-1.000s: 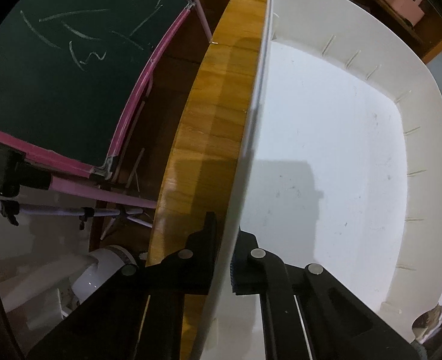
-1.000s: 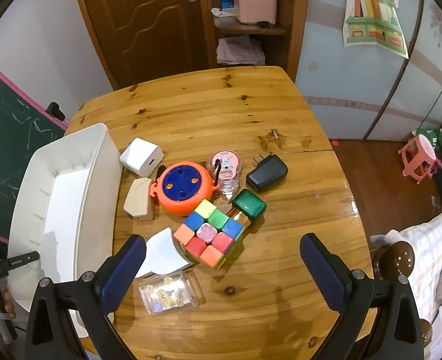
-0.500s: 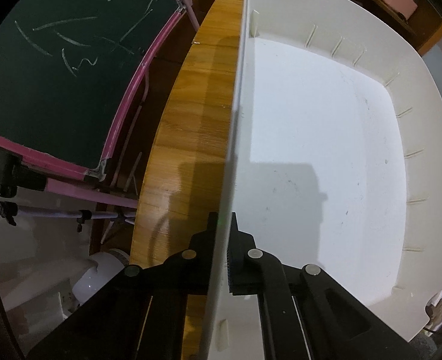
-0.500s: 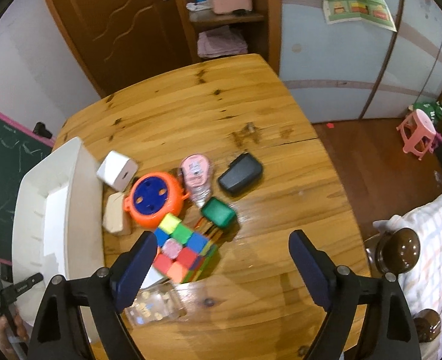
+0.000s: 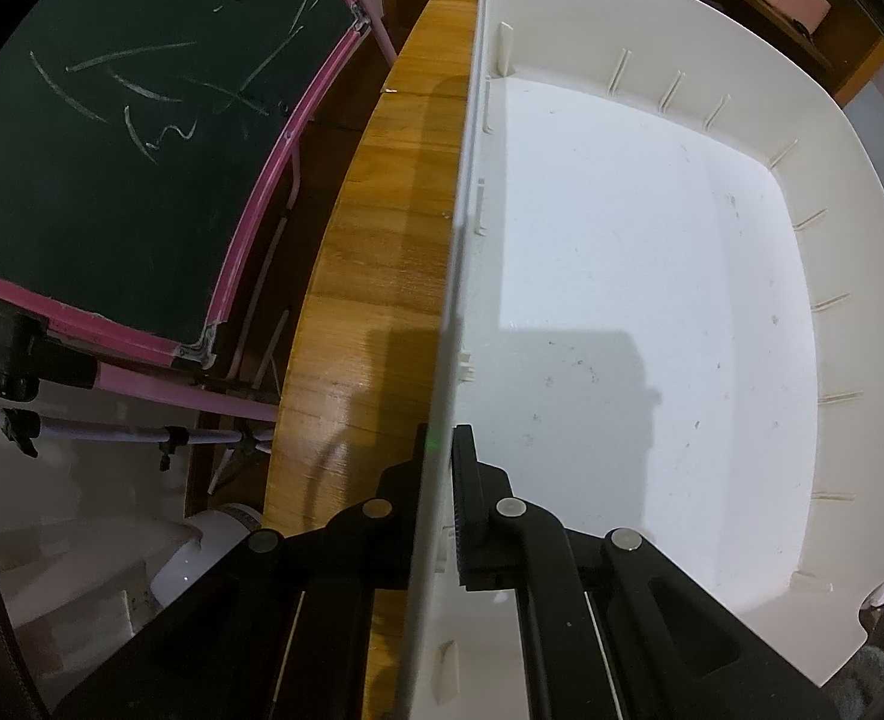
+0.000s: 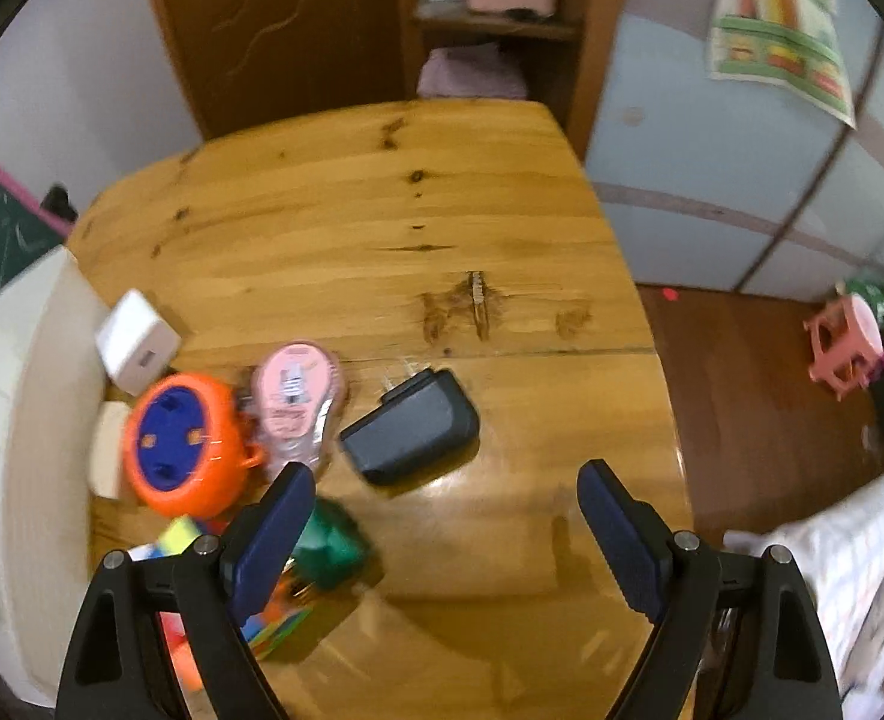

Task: Organize rigid objects
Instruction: 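Grasp the black power adapter with the right gripper while left gripper holds tray rim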

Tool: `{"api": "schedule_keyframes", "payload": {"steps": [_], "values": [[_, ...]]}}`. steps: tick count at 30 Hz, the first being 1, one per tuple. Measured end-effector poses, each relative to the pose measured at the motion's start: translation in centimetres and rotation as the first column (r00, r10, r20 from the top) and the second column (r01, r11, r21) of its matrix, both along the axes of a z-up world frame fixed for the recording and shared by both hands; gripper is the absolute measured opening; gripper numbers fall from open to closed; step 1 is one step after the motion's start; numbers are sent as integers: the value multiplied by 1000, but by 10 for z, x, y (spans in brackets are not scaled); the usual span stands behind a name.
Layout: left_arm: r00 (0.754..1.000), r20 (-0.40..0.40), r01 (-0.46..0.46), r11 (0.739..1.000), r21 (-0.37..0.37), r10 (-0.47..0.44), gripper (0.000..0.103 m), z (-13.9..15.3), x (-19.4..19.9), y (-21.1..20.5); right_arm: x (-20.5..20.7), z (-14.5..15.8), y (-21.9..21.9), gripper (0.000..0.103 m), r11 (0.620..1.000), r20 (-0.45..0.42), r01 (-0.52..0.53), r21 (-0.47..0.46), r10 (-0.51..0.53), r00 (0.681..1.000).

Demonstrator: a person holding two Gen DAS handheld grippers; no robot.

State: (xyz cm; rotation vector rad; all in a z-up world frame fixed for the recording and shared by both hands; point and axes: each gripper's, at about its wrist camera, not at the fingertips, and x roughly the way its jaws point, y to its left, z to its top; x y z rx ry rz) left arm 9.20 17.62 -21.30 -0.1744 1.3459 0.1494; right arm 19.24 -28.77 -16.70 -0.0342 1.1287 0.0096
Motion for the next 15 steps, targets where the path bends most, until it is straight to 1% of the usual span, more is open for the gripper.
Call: {"api": "schedule_keyframes", "payload": {"steps": [3, 5, 8, 12, 15], "values": [[1000, 0, -9, 1000, -6, 9, 5, 0, 0, 1, 13, -11, -2, 90, 998, -6, -61, -6, 61, 998], [1000, 0, -14, 1000, -8, 14, 5, -1, 0, 2, 21, -21, -4, 90, 995, -26, -99, -12, 99, 995], [1000, -2, -25, 999, -19, 25, 6, -2, 0, 5, 26, -23, -8, 90, 988, -32, -148, 34, 149, 988], [999, -4, -38, 999, -33, 38, 6, -3, -1, 8, 29, -23, -3, 90, 976, -35, -218, 23, 218, 975], [999, -4, -40, 999, -30, 40, 6, -3, -1, 9, 29, -27, 6, 90, 965, -60, -262, 8, 262, 963]]}}
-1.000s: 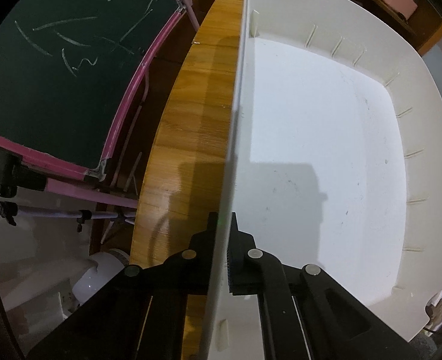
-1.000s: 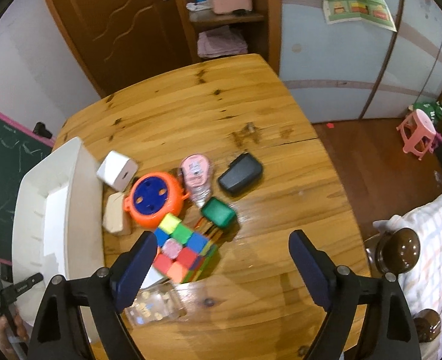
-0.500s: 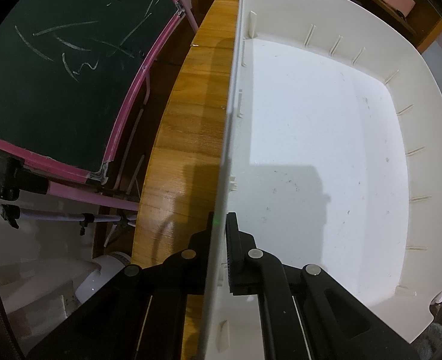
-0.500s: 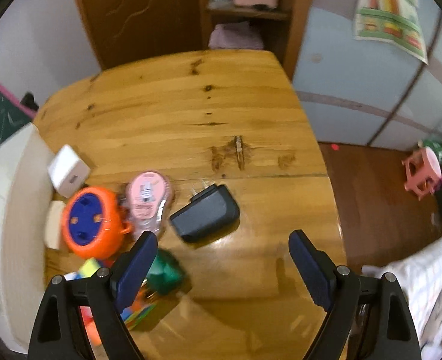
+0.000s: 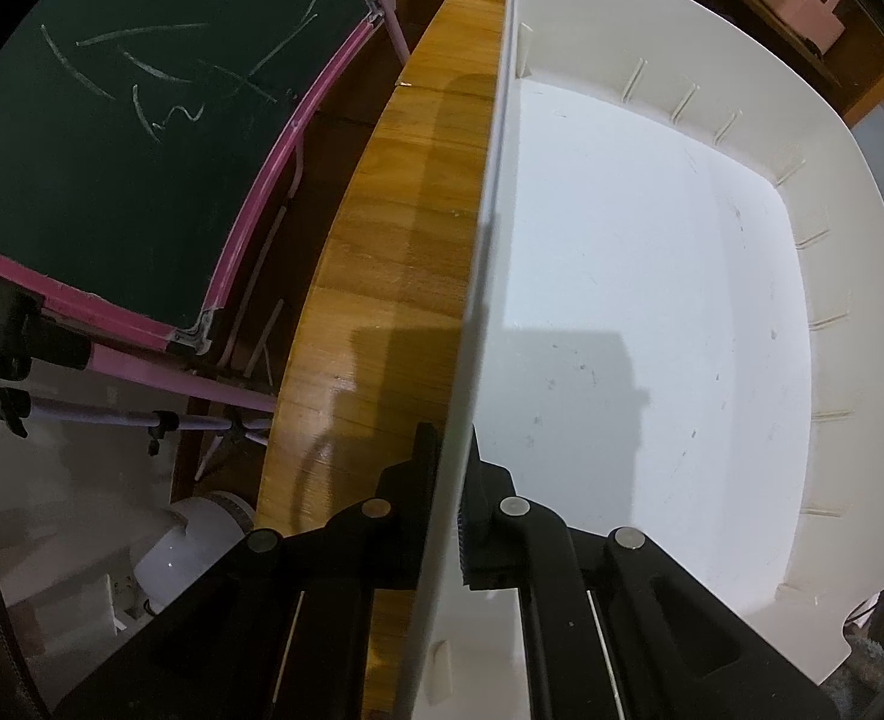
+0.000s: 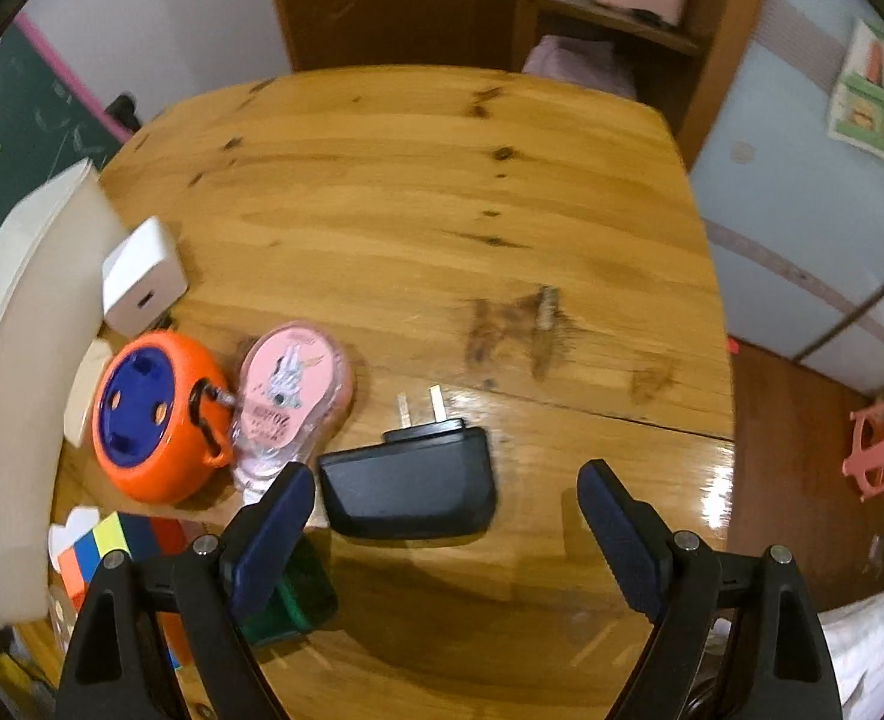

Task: Organize rigid objects
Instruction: 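Grasp the black power adapter with the right gripper while left gripper holds tray rim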

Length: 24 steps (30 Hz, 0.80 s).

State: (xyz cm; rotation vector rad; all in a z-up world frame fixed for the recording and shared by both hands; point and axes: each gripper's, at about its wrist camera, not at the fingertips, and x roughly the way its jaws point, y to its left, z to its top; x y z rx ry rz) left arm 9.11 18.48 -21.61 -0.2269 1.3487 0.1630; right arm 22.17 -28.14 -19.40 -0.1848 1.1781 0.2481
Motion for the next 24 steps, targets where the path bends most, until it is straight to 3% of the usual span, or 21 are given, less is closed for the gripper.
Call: {"api": "schedule_keyframes", "payload": {"steps": [4, 8, 14, 19, 24], "values": [[1000, 0, -2, 1000, 0, 2, 6, -1, 0, 0, 5, -3, 3, 88, 1000, -22, 2, -30, -3, 1000], [1000, 1, -4, 1000, -1, 4, 6, -1, -1, 1, 11, -10, 5, 63, 1000, -103, 20, 1, -20, 995], [1000, 2, -11, 1000, -7, 11, 6, -1, -1, 1, 9, -8, 9, 63, 996, -124, 70, -52, -76, 989], [1000, 4, -7, 1000, -5, 7, 6, -1, -2, 2, -7, 20, 13, 62, 993, -81, 121, -14, -122, 989], [1000, 5, 4, 1000, 3, -4, 5, -2, -2, -1, -39, 76, 34, 62, 992, 8, 120, 44, -121, 993]]}}
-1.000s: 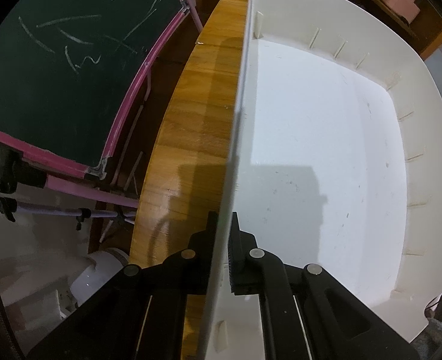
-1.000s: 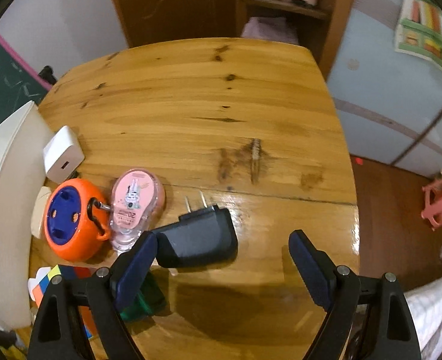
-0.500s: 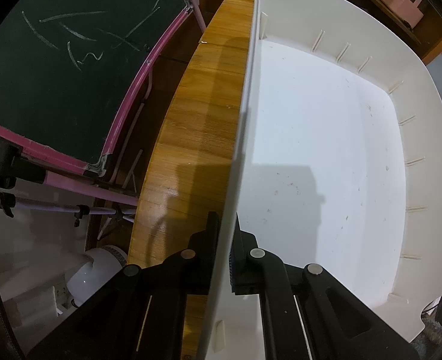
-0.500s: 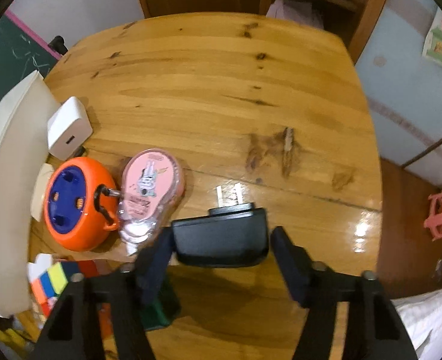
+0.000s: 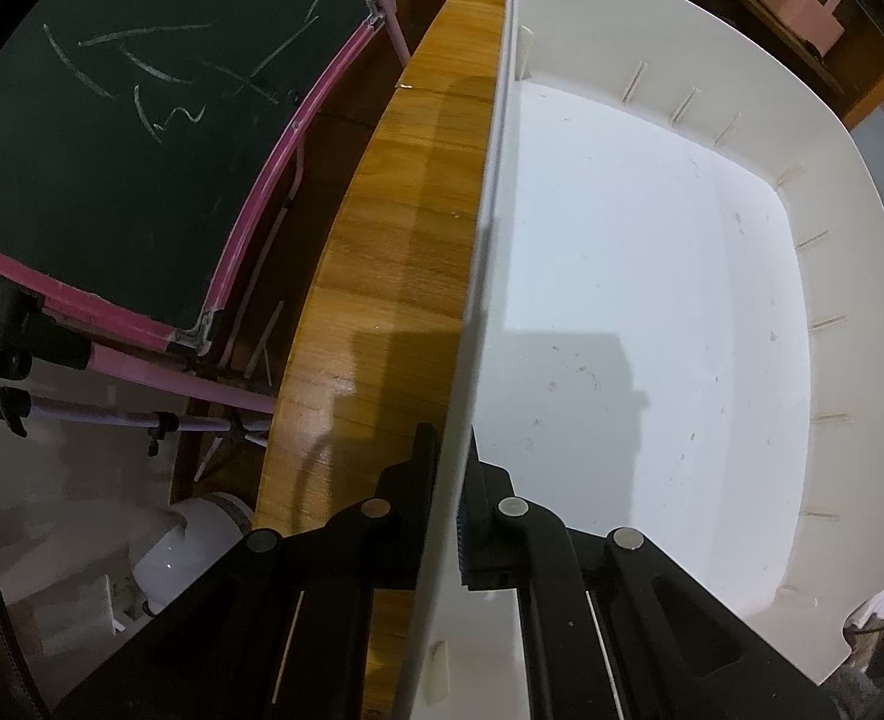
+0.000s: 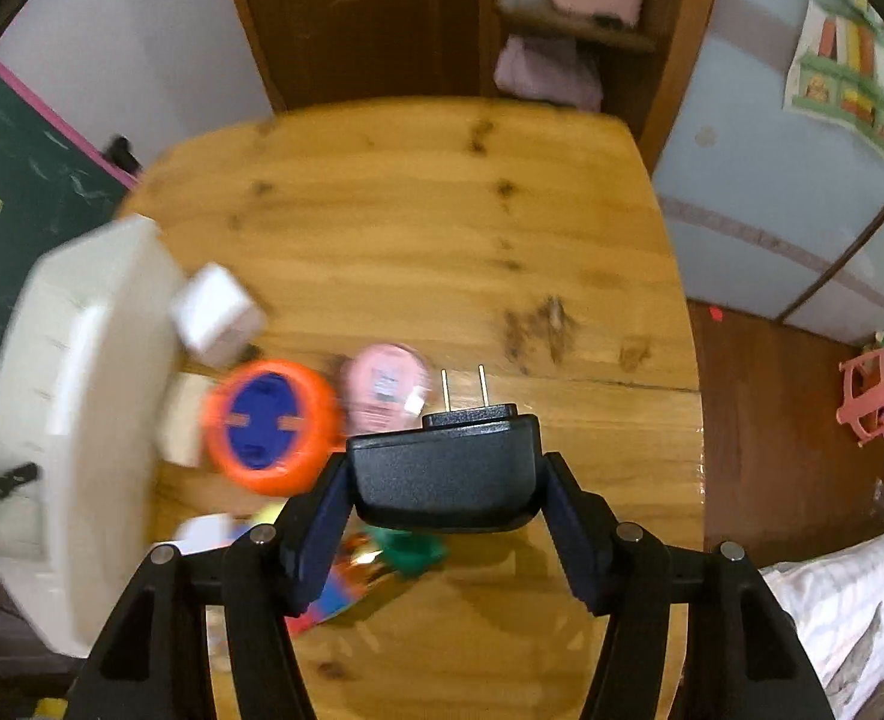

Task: Organize rigid objects
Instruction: 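Grasp the black power adapter with the right gripper while left gripper holds tray rim, then carry the black adapter into the white tray and release it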

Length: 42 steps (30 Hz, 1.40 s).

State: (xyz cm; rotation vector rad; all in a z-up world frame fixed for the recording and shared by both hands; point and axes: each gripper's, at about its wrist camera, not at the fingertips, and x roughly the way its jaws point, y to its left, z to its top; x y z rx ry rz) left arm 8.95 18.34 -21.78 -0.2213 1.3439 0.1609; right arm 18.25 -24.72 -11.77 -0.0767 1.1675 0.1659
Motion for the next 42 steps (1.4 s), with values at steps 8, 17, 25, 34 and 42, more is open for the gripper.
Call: {"api": "schedule_keyframes", "payload": {"steps": [8, 17, 25, 34, 42], "values": [[1000, -13, 28, 1000, 4, -28, 5, -1, 2, -5, -53, 86, 73, 62, 986, 176, -146, 77, 130, 976], [999, -6, 48, 999, 16, -48, 6, 0, 1, -6, -84, 98, 154, 63, 935, 216, -342, 96, 316, 924], [998, -7, 64, 998, 19, -64, 6, 4, -3, -7, -86, 40, 203, 63, 899, 111, -433, 64, 425, 898], [998, 2, 59, 998, 6, -59, 6, 5, -14, -4, -90, -21, 247, 63, 858, -26, -513, 19, 513, 858], [999, 11, 40, 999, 2, -40, 6, 3, -17, -2, -92, -54, 264, 63, 843, -66, -532, -76, 528, 847]]}}
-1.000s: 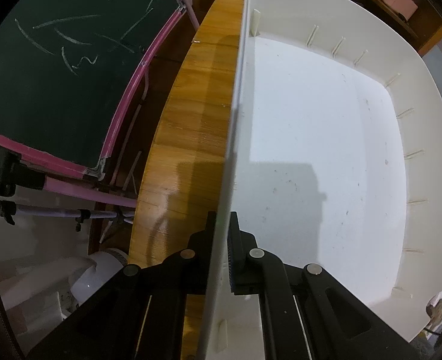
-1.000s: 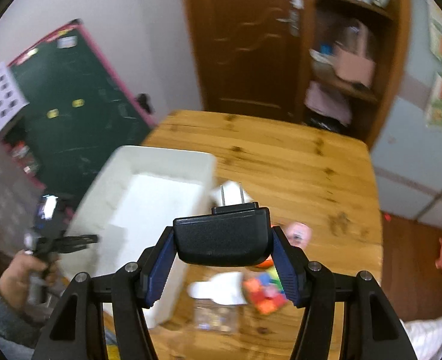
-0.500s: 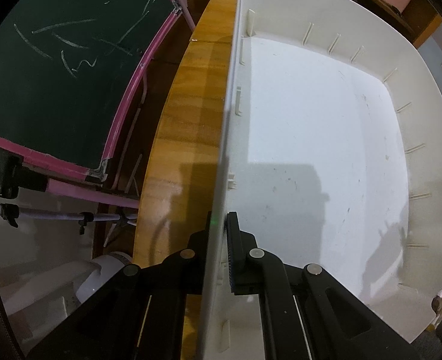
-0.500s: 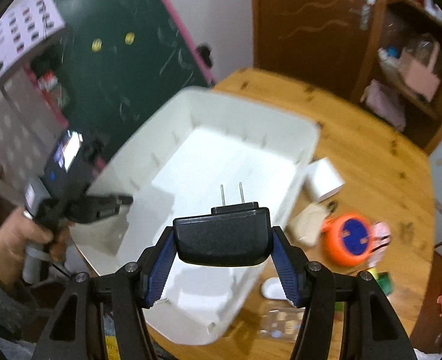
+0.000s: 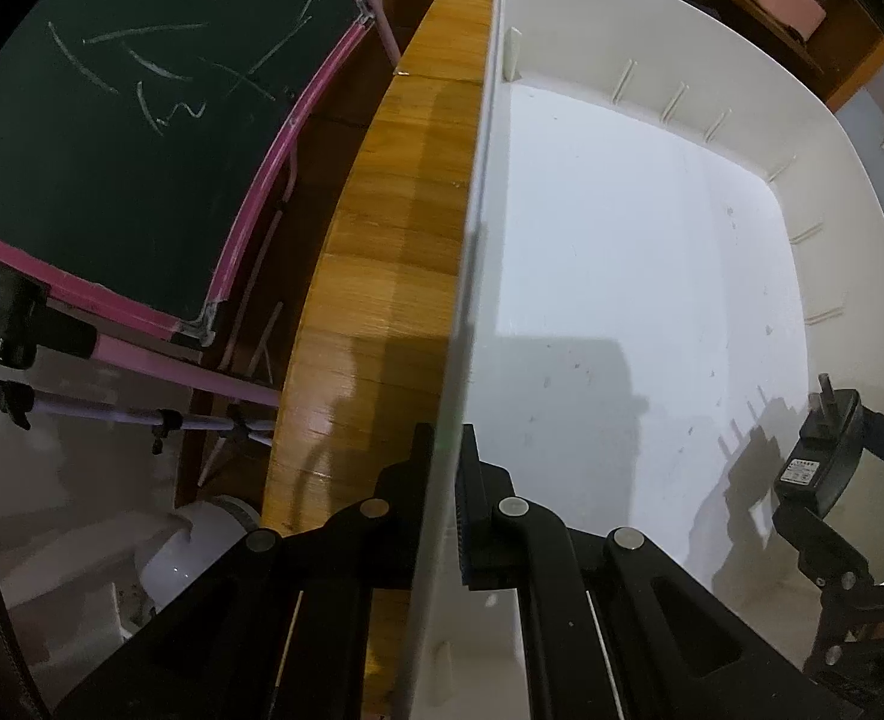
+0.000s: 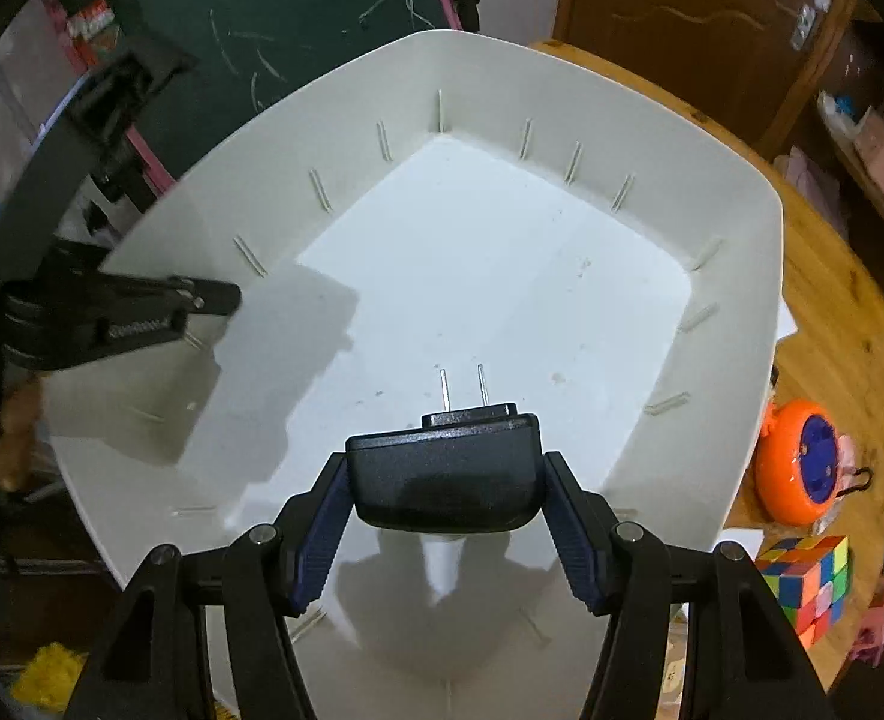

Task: Organize rigid objects
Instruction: 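Carry the black adapter into the white tray and release it, then move the right gripper back to the Rubik's cube and grasp it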

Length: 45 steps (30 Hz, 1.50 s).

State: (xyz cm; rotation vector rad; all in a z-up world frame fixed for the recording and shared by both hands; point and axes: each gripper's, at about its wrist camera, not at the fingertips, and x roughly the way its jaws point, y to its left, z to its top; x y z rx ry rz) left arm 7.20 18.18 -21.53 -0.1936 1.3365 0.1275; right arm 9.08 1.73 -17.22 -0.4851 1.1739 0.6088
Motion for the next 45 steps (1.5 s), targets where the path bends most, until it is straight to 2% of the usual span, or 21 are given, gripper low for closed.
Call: {"api": "schedule_keyframes", "payload": {"steps": [12, 17, 26, 37, 45], "values": [[1000, 2, -14, 1000, -16, 14, 6, -2, 0, 5, -8, -4, 7, 64, 996, 52, -7, -90, 11, 999], [1000, 1, -24, 999, -32, 24, 6, -2, -1, 8, -16, 10, 4, 72, 998, 95, -23, -57, 29, 995], [999, 1, -32, 999, -38, 32, 6, -2, -1, 10, -28, 39, -4, 72, 999, 175, -35, 19, 31, 984], [1000, -4, -21, 999, -29, 21, 5, -3, -1, 8, -21, 65, -39, 72, 992, 203, 65, 112, -87, 975], [999, -13, -51, 998, -38, 50, 4, -3, 0, 8, -17, 92, -75, 72, 973, 252, 143, 181, -187, 950]]}}
